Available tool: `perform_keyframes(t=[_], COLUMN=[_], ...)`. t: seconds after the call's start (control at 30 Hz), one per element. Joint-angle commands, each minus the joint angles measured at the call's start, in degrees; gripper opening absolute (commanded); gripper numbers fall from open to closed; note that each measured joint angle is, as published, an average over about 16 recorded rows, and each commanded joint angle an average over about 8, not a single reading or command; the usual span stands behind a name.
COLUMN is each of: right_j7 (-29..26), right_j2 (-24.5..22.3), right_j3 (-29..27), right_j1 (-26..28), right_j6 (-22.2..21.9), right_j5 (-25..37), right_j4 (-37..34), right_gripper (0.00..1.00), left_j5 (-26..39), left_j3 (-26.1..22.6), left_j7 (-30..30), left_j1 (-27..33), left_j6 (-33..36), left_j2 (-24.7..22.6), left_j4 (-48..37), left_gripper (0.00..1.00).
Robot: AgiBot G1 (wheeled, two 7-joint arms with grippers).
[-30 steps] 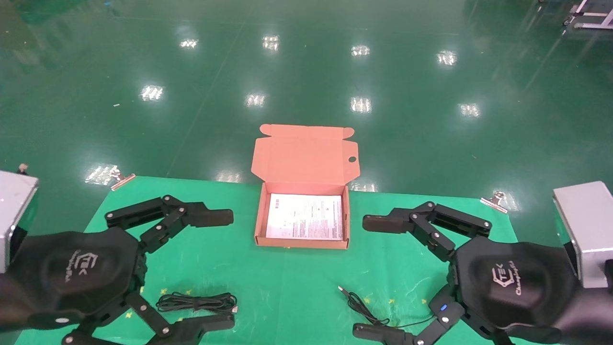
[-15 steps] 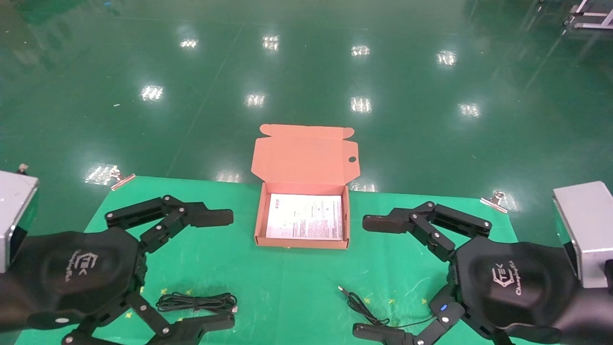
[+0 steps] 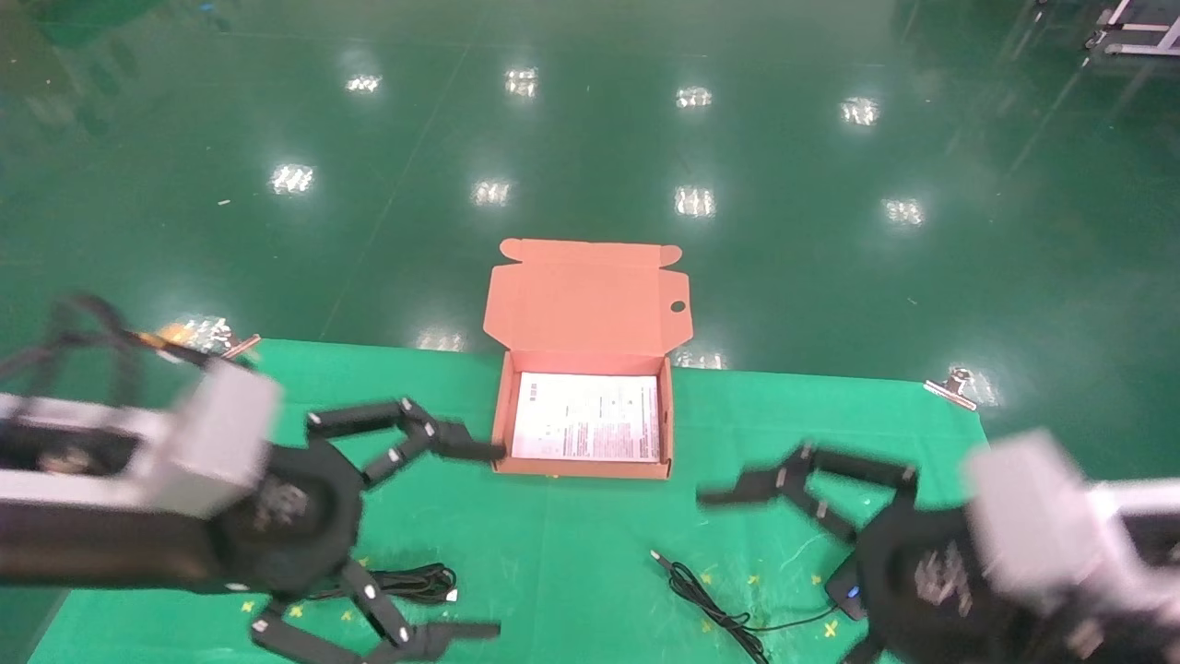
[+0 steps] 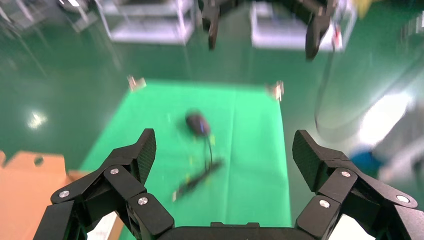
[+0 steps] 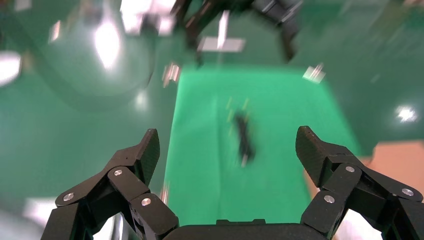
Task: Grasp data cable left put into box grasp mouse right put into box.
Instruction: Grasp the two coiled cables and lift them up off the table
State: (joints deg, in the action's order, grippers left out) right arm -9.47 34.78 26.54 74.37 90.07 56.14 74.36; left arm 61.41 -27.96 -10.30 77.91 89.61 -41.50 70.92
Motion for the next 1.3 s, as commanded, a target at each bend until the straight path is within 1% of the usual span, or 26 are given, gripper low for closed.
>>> perform_keyframes(t=[0.03, 0.17, 0.3, 0.47, 0.6, 0.73, 0.97, 1.13, 1.3], right_j7=[-0.05, 1.77, 4.07, 5.69, 5.69, 4.83, 2.37, 1.49, 2.87], right_j2=[-0.35, 0.04, 1.24, 4.05, 6.47, 8.23, 10.33, 12.76, 16.09], right_j3=[2.55, 11.79, 21.84, 33.67, 39.6, 41.53, 41.91, 42.38, 42.68], right_j1=[2.31, 8.26, 14.14, 20.65, 23.38, 23.15, 19.18, 16.46, 13.97], right_j6=[1.1, 1.36, 1.43, 1.16, -0.03, -3.54, -12.8, -18.0, -21.83], right_j5=[3.71, 9.36, 15.18, 22.76, 27.42, 30.48, 34.3, 36.46, 37.01], right_j4=[1.31, 1.98, 1.73, 0.52, -1.38, -3.88, -6.59, -8.59, -13.15], right_gripper=[1.0, 1.0, 1.0, 1.0, 1.0, 1.0, 1.0, 1.0, 1.0], left_j5=[3.47, 13.14, 21.93, 31.54, 38.5, 42.15, 46.47, 47.01, 47.58], left_j3=[-2.2, -8.93, -14.7, -19.6, -22.39, -23.87, -25.65, -25.56, -25.47], left_j7=[0.24, 2.11, 3.4, 4.02, 3.74, 2.13, 2.26, 3.1, 5.41], left_j1=[2.41, 6.62, 9.54, 11.15, 11.51, 11.65, 13.07, 13.14, 13.64], left_j6=[0.91, 0.9, 0.2, -1.82, -4.14, -5.8, -8.87, -12.38, -16.49], left_j2=[-0.69, -2.29, -4.54, -8.06, -10.93, -13.78, -18.99, -22.1, -25.15], left_j4=[-0.47, 0.96, 0.97, -1.31, -4.08, -10.09, -23.05, -33.13, -42.5], left_gripper=[1.0, 1.0, 1.0, 1.0, 1.0, 1.0, 1.0, 1.0, 1.0])
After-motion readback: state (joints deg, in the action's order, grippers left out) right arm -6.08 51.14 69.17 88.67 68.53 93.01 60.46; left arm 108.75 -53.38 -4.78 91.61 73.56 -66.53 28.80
